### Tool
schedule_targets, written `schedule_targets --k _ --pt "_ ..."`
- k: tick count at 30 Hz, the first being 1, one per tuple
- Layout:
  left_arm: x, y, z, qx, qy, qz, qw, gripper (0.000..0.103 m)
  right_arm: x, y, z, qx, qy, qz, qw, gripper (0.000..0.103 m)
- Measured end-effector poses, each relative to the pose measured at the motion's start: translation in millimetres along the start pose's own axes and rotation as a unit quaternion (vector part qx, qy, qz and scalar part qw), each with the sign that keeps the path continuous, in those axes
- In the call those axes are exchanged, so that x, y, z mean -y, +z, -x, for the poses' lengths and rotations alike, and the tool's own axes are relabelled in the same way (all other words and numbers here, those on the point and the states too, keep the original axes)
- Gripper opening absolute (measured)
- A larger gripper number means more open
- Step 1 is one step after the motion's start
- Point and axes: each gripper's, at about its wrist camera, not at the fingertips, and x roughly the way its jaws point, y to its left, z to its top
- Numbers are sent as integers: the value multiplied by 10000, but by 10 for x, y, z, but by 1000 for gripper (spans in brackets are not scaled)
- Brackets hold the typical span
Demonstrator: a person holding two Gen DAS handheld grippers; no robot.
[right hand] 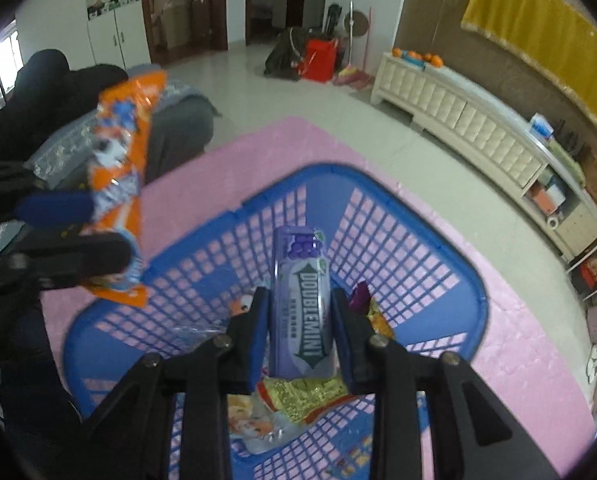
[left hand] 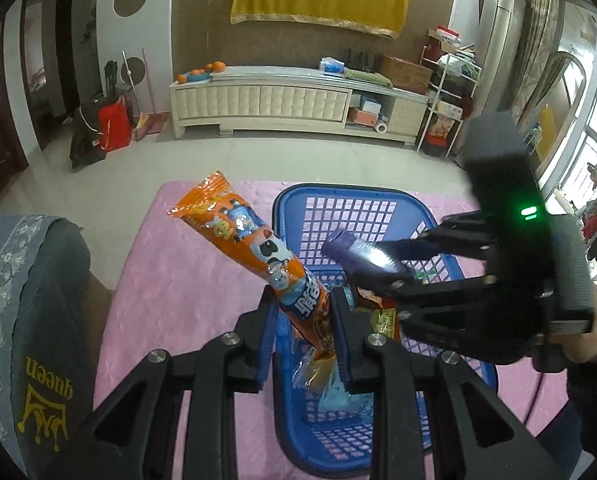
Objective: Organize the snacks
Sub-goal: 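Carry both snacks over the blue basket and open the right tool, then lower the orange stick snack into the basket and open the left tool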
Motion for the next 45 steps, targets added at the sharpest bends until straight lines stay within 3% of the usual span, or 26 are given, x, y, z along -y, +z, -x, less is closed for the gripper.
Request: schedule_targets --k 9,11,12,13,15,19,30,45 --pt "5 57 -118 -67 9 -188 9998 24 134 127 -324 -206 181 177 9995 35" --pt "13 70 -116 -65 45 -173 9998 24 120 158 -301 -162 27 338 9993 36" --pt "11 66 -113 -60 81 -162 9998 24 109 174 -294 -107 -149 447 9988 43" --pt "4 72 -117 -66 100 -140 9998 24 94 183 -269 -55 -297 524 9982 63" --pt "9 50 -105 -92 96 -93 9999 24 95 182 -161 166 -407 504 9978 85" --pt "2 38 -73 -160 130 -58 9998 24 133 104 74 406 -509 265 9975 93" --pt "212 33 71 -143 -122 -168 9997 24 283 -233 731 623 -892 -666 9918 101" --pt "353 104 -251 -471 -329 -692 9959 24 459 -552 747 355 -940 -1526 9832 101"
